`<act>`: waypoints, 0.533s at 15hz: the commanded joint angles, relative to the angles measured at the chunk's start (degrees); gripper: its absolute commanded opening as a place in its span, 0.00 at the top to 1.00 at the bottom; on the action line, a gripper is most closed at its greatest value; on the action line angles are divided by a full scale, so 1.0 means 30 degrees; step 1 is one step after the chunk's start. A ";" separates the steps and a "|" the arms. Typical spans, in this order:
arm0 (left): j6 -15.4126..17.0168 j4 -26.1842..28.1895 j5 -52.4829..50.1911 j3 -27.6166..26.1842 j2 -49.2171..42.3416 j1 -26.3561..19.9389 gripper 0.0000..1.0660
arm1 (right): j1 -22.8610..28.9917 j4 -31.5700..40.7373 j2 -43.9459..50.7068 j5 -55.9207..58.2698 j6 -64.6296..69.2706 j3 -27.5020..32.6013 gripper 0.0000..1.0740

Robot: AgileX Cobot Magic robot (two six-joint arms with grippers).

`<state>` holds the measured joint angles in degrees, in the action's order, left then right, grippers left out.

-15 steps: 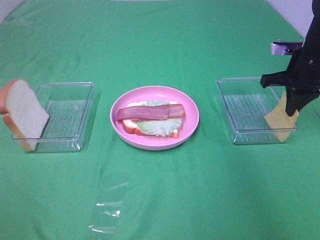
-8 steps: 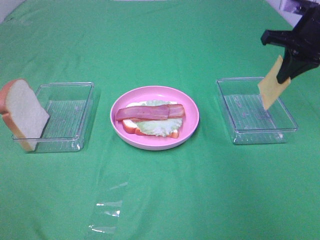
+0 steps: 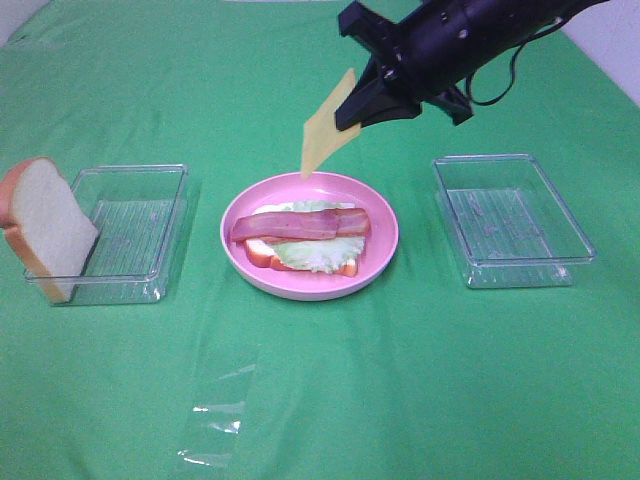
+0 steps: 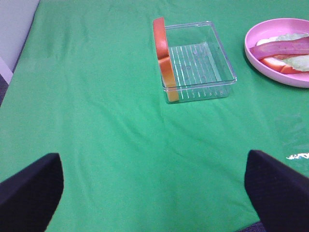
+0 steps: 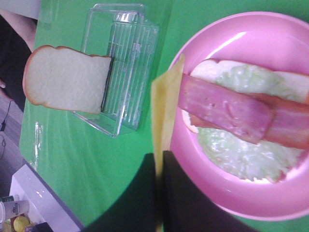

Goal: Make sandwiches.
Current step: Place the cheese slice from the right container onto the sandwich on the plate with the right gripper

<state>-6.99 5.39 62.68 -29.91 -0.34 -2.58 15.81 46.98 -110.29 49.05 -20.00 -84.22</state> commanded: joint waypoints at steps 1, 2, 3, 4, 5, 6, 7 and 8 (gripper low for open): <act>0.0095 0.0172 -0.0286 0.0057 -0.0344 0.0172 0.12 | 0.0821 0.1299 -0.1146 -0.0917 -0.0363 0.0000 1.00; 0.0095 0.0172 -0.0286 0.0057 -0.0344 0.0172 0.12 | 0.0974 0.2044 -0.1757 -0.0974 -0.0363 0.0000 1.00; 0.0095 0.0172 -0.0286 0.0057 -0.0344 0.0172 0.12 | 0.0993 0.2483 -0.2177 -0.1280 -0.0363 0.0000 1.00; 0.0095 0.0172 -0.0286 0.0057 -0.0344 0.0172 0.12 | 0.0993 0.3056 -0.2750 -0.1662 -0.0458 0.0000 1.00; 0.0095 0.0172 -0.0286 0.0057 -0.0344 0.0172 0.12 | 0.0993 0.3552 -0.3285 -0.1681 -0.0592 0.0000 1.00; 0.0095 0.0172 -0.0286 0.0057 -0.0344 0.0172 0.12 | 0.0993 0.3762 -0.3591 -0.1662 -0.0649 0.0000 1.00; 0.0095 0.0172 -0.0286 0.0057 -0.0344 0.0172 0.12 | 0.0993 0.4507 -0.4450 -0.1757 -0.0764 0.0000 1.00; 0.0095 0.0172 -0.0286 0.0057 -0.0344 0.0172 0.12 | 0.0993 0.5023 -0.4832 -0.1776 -0.0783 0.0000 1.00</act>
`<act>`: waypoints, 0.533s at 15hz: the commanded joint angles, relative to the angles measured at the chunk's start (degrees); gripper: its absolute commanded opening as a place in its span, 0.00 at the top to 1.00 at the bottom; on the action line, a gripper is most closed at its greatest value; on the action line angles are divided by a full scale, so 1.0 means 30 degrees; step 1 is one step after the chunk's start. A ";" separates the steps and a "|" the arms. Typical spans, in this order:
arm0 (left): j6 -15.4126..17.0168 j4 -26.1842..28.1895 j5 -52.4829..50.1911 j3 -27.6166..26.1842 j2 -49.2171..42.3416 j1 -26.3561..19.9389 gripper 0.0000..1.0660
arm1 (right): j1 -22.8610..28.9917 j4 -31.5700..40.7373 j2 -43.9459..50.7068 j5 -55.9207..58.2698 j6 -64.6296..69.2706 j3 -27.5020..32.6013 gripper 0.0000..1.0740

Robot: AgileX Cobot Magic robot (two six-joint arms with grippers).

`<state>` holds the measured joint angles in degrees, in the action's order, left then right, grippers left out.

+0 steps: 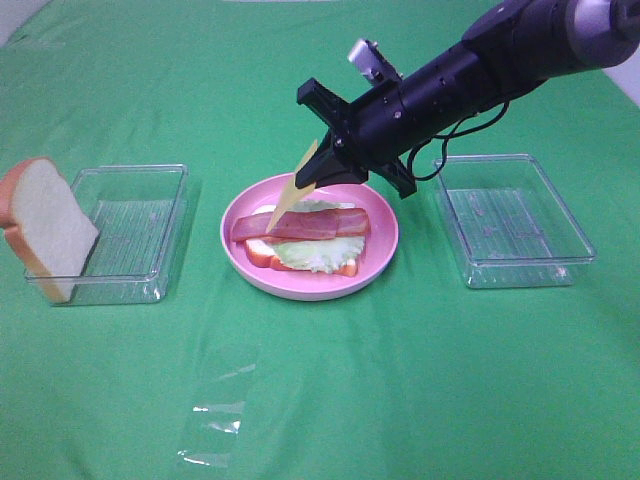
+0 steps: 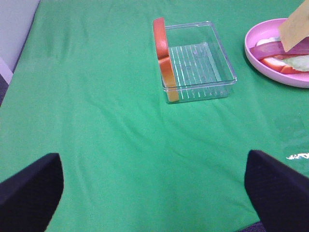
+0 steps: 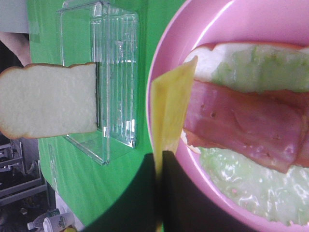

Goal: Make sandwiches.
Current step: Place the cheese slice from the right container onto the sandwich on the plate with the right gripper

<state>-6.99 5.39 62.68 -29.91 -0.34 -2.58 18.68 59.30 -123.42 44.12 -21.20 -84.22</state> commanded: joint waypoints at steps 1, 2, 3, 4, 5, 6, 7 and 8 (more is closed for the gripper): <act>0.0095 0.0172 -0.0286 0.0057 -0.0344 0.0172 0.12 | 0.0038 0.1127 -0.0611 -0.0134 -0.0458 0.0000 1.00; 0.0095 0.0172 -0.0286 0.0057 -0.0344 0.0172 0.12 | 0.0038 0.1222 -0.0859 -0.0057 -0.0497 0.0000 1.00; 0.0095 0.0172 -0.0286 0.0057 -0.0344 0.0172 0.12 | 0.0038 0.1146 -0.0974 0.0038 -0.0497 0.0000 1.00; 0.0095 0.0172 -0.0286 0.0057 -0.0344 0.0172 0.12 | 0.0038 0.0840 -0.0974 0.0019 -0.0497 0.0000 1.00; 0.0095 0.0172 -0.0286 0.0057 -0.0344 0.0172 0.12 | 0.0019 0.0783 -0.0955 0.0019 -0.0497 0.0000 1.00; 0.0095 0.0172 -0.0286 0.0057 -0.0344 0.0172 0.12 | 0.0019 0.0668 -0.0955 0.0038 -0.0497 0.0000 1.00; 0.0095 0.0172 -0.0286 0.0057 -0.0344 0.0172 0.12 | 0.0019 0.0649 -0.0955 0.0134 -0.0497 0.0000 0.99; 0.0095 0.0172 -0.0286 0.0057 -0.0344 0.0172 0.12 | 0.0019 0.0630 -0.0955 0.0248 -0.0497 0.0000 0.90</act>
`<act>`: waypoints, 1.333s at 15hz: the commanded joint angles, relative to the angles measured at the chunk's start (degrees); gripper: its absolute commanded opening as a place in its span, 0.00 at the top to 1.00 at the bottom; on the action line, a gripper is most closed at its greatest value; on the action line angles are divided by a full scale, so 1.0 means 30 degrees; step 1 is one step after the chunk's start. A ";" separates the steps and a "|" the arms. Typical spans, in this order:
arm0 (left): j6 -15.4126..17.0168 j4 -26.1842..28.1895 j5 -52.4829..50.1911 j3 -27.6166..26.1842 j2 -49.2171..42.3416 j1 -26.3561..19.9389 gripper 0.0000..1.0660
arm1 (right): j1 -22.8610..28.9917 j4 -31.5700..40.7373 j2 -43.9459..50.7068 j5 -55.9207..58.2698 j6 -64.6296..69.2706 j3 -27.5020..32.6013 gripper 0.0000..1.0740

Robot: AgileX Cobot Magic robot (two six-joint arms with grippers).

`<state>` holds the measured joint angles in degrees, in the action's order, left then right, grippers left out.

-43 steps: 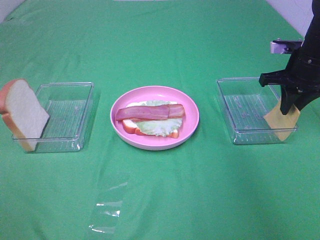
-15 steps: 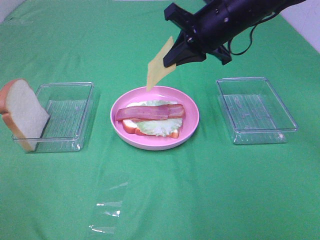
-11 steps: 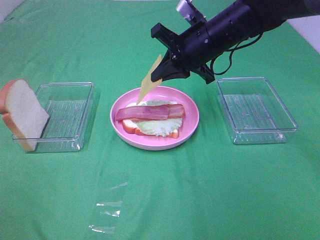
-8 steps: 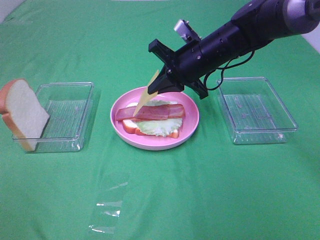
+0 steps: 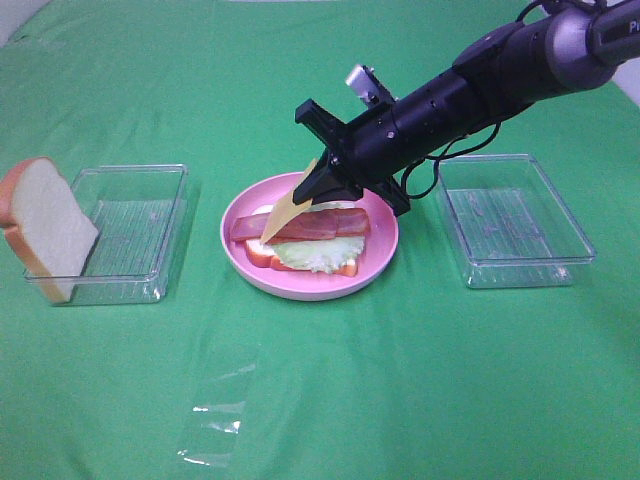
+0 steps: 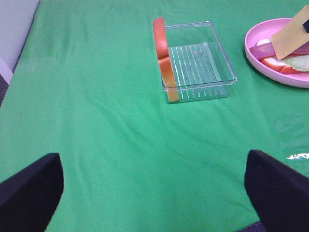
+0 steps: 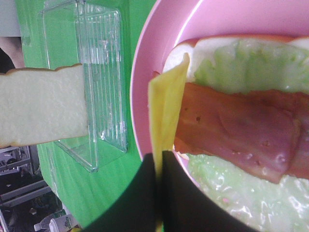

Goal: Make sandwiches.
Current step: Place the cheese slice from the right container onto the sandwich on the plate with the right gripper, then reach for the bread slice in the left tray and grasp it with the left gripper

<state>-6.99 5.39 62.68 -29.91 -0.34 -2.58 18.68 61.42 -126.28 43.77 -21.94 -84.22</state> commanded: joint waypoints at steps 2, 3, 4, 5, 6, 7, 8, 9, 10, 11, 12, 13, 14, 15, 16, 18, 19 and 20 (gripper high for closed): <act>0.0095 0.0172 -0.0286 0.0057 -0.0344 0.0172 0.12 | 0.0019 -0.0592 0.0057 0.0630 -0.0038 0.0000 0.49; 0.0095 0.0172 -0.0286 0.0057 -0.0344 0.0172 0.12 | 0.0019 -0.1108 0.0229 0.0630 -0.0038 0.0000 0.30; 0.0095 0.0172 -0.0286 0.0057 -0.0344 0.0172 0.12 | 0.0019 -0.2158 0.0497 0.0611 -0.0038 0.0000 0.17; 0.0095 0.0172 -0.0286 0.0057 -0.0344 0.0172 0.12 | 0.0019 -0.3266 0.0898 0.0497 -0.0038 0.0000 0.08; 0.0095 0.0172 -0.0286 0.0057 -0.0344 0.0172 0.12 | 0.0019 -0.4717 0.1375 0.0286 0.0153 0.0000 0.07; 0.0095 0.0172 -0.0286 0.0057 -0.0344 0.0172 0.12 | 0.0019 -0.5978 0.1776 0.0172 0.0821 0.0000 0.07; 0.0095 0.0172 -0.0286 0.0057 -0.0344 0.0172 0.12 | 0.0019 -0.7257 0.2273 0.0172 0.1872 0.0000 0.07; 0.0095 0.0172 -0.0286 0.0057 -0.0344 0.0172 0.12 | 0.0019 -0.7773 0.2483 0.0210 0.2464 0.0000 0.07; 0.0095 0.0172 -0.0286 0.0057 -0.0344 0.0172 0.12 | 0.0019 -0.9167 0.3113 0.0535 0.3170 0.0000 0.07; 0.0095 0.0172 -0.0286 0.0057 -0.0344 0.0172 0.12 | 0.0019 -1.1325 0.3877 0.0936 0.3476 0.0000 0.07; 0.0095 0.0172 -0.0286 0.0057 -0.0344 0.0172 0.12 | -0.0019 -1.3312 0.4469 0.1146 0.4832 0.0000 0.07; 0.0095 0.0172 -0.0286 0.0057 -0.0344 0.0172 0.12 | -0.0840 -1.6578 0.5672 0.1891 0.6799 0.0000 0.07; 0.0095 0.0172 -0.0286 0.0057 -0.0344 0.0172 0.12 | -0.1356 -1.6826 0.5901 0.2177 0.6971 0.0000 0.07; 0.0095 0.0172 -0.0286 0.0057 -0.0344 0.0172 0.12 | -0.2559 -1.7227 0.6264 0.2922 0.6971 0.0000 0.08; 0.0095 0.0172 -0.0286 0.0057 -0.0344 0.0172 0.12 | -0.3839 -1.7704 0.6474 0.3591 0.6895 0.0000 0.07; 0.0095 0.0172 -0.0286 0.0057 -0.0344 0.0172 0.12 | -0.6685 -1.8736 0.6608 0.4469 0.6398 0.0000 0.07; 0.0095 0.0172 -0.0286 0.0057 -0.0344 0.0172 0.12 | -0.8002 -1.8908 0.6608 0.4775 0.6073 0.0000 0.07; 0.0095 0.0172 -0.0286 0.0057 -0.0344 0.0172 0.12 | -0.8919 -1.8889 0.6608 0.5138 0.5806 0.0000 0.07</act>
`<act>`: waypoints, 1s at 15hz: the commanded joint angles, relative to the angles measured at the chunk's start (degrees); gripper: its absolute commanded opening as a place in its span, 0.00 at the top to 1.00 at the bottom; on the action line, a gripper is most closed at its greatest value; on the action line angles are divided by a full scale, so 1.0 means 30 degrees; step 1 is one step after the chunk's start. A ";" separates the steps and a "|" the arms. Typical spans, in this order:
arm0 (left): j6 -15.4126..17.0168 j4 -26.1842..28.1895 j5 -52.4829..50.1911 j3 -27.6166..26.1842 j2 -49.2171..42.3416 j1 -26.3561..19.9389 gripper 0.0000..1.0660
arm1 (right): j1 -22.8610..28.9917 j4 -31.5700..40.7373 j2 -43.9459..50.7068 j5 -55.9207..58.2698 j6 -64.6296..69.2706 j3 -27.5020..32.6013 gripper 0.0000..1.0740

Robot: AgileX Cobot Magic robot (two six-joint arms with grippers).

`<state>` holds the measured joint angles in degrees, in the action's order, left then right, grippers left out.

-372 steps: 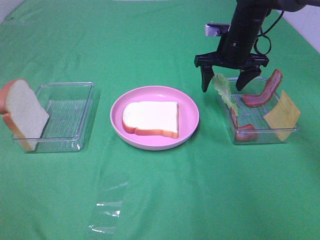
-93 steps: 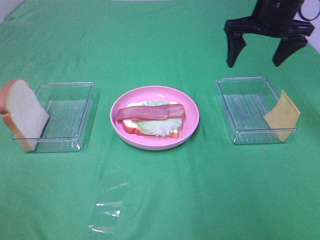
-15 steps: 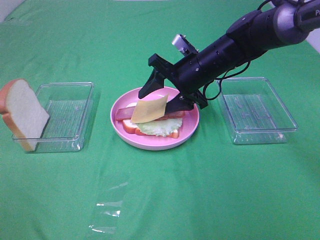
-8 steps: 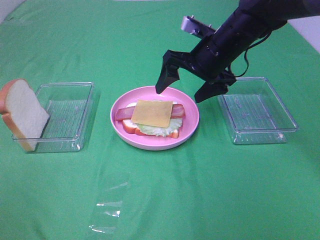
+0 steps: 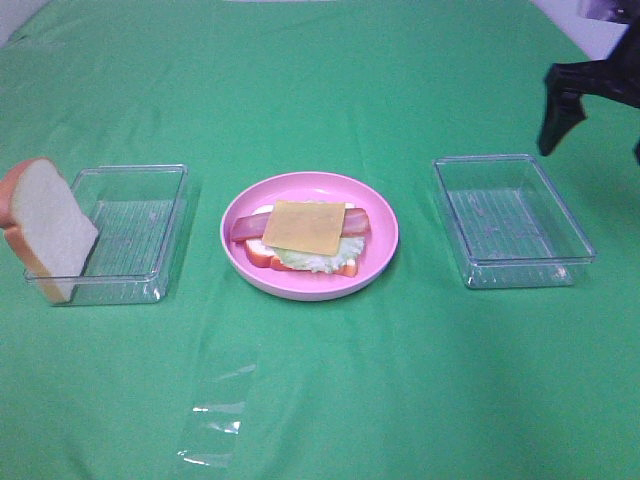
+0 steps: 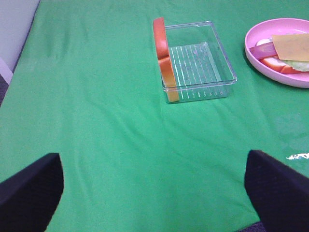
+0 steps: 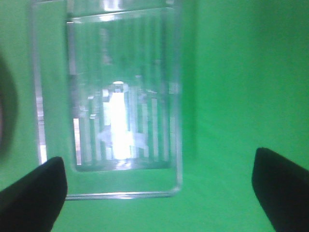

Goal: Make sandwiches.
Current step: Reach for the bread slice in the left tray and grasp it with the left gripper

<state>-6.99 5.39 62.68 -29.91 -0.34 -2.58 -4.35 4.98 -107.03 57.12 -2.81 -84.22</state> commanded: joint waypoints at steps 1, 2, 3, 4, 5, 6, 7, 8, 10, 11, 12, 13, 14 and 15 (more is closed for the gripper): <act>0.0095 0.0172 -0.0286 0.0057 -0.0344 0.0172 0.12 | -0.1948 0.0134 0.0191 0.0783 -0.0554 0.0038 0.08; 0.0095 0.0172 -0.0286 0.0057 -0.0344 0.0172 0.12 | -0.2273 0.0210 0.0191 0.0802 -0.0573 0.0038 0.08; 0.0095 0.0172 -0.0286 0.0057 -0.0344 0.0172 0.12 | -0.2578 0.0267 0.0191 0.1012 -0.0573 0.0038 0.08; 0.0095 0.0172 -0.0286 0.0057 -0.0344 0.0172 0.12 | -0.2578 0.0019 0.0229 0.1375 -0.0573 0.0038 0.08; 0.0095 0.0172 -0.0286 0.0057 -0.0344 0.0172 0.12 | -0.2559 0.0038 0.0267 0.1814 -0.0630 0.0038 0.08; 0.0095 0.0172 -0.0286 0.0057 -0.0344 0.0172 0.12 | -0.2502 0.0439 0.0401 0.3361 -0.1375 0.0382 0.08; 0.0095 0.0191 -0.0286 0.0057 -0.0344 0.0172 0.12 | -0.2521 0.0458 0.1108 0.3400 -0.1451 0.1528 0.08; 0.0095 0.0191 -0.0286 0.0057 -0.0344 0.0172 0.12 | -0.2521 0.0439 0.1642 0.3228 -0.1413 0.2330 0.08; 0.0095 0.0191 -0.0286 0.0057 -0.0344 0.0172 0.12 | -0.2521 0.0439 0.4221 0.2292 -0.1241 0.5634 0.08; 0.0095 0.0191 -0.0286 0.0057 -0.0344 0.0172 0.12 | -0.2521 0.0306 0.5882 0.2158 -0.1241 0.7506 0.08; 0.0095 0.0191 -0.0286 0.0057 -0.0344 0.0172 0.12 | -0.2521 0.0134 0.7525 0.2024 -0.1203 0.9167 0.08; 0.0095 0.0191 -0.0286 0.0057 -0.0344 0.0172 0.12 | -0.2521 0.0134 0.9855 0.1394 -0.1203 1.1096 0.08; 0.0095 0.0191 -0.0286 0.0057 -0.0344 0.0172 0.12 | -0.2521 0.0134 1.1707 0.0936 -0.1222 1.2338 0.08; 0.0095 0.0191 -0.0286 0.0057 -0.0344 0.0172 0.12 | -0.2521 0.0115 1.4076 0.0688 -0.1451 1.3484 0.08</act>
<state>-6.99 5.39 62.68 -29.91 -0.34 -2.58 -11.92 5.27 -62.74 59.70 -6.65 -43.20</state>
